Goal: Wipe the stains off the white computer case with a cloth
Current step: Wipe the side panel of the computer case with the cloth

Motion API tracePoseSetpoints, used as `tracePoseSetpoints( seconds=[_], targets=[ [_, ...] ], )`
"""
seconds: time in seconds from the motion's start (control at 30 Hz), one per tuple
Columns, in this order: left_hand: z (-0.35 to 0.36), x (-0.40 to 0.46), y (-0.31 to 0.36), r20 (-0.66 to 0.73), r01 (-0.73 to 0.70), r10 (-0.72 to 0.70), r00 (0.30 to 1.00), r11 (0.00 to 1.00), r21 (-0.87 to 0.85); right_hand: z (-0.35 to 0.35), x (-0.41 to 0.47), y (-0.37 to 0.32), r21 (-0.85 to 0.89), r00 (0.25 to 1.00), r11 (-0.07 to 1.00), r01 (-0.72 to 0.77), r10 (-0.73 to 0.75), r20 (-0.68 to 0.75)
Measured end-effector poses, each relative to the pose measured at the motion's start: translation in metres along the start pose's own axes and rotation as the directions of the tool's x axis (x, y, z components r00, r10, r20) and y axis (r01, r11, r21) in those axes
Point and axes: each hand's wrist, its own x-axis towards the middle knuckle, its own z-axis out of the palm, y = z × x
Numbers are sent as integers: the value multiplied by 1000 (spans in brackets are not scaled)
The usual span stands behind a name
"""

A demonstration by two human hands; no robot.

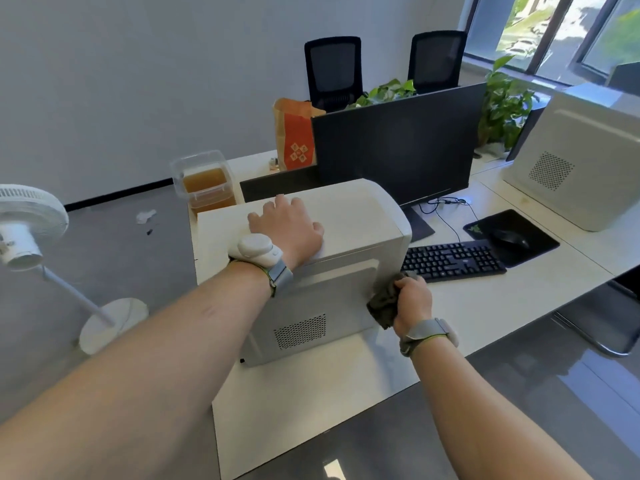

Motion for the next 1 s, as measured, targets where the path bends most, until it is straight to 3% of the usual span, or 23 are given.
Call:
tracePoseSetpoints(
  seconds=[0.13,0.23,0.3,0.37,0.4,0.53,0.63,0.8,1.0],
  targets=[
    [26,0,46,75,156,-155,985,988,-8,13,-16,-87,-49,923,934,354,-341,179],
    [31,1,48,74,167,-168,983,986,19,27,-21,-128,-207,748,754,624,-500,436],
    [32,3,44,95,152,-153,984,988,22,41,-17,-138,-394,601,476,786,-442,666],
    [32,3,42,100,143,-144,984,989,26,58,-11,-137,-539,516,3,842,-297,804],
    [31,3,42,100,132,-135,986,991,29,66,-8,-137,-544,496,-169,822,-256,830],
    [31,1,41,90,108,-112,990,993,45,93,8,-153,-436,435,-425,794,-105,894],
    [30,1,40,80,101,-104,991,994,50,113,29,-164,-531,523,-351,771,-126,843],
    [28,-3,41,73,81,-83,994,996,29,136,54,-180,-586,595,-315,747,-76,800],
    [22,-10,21,48,-16,17,999,999,-34,131,56,-177,-614,612,-297,731,-111,783]
  ],
)
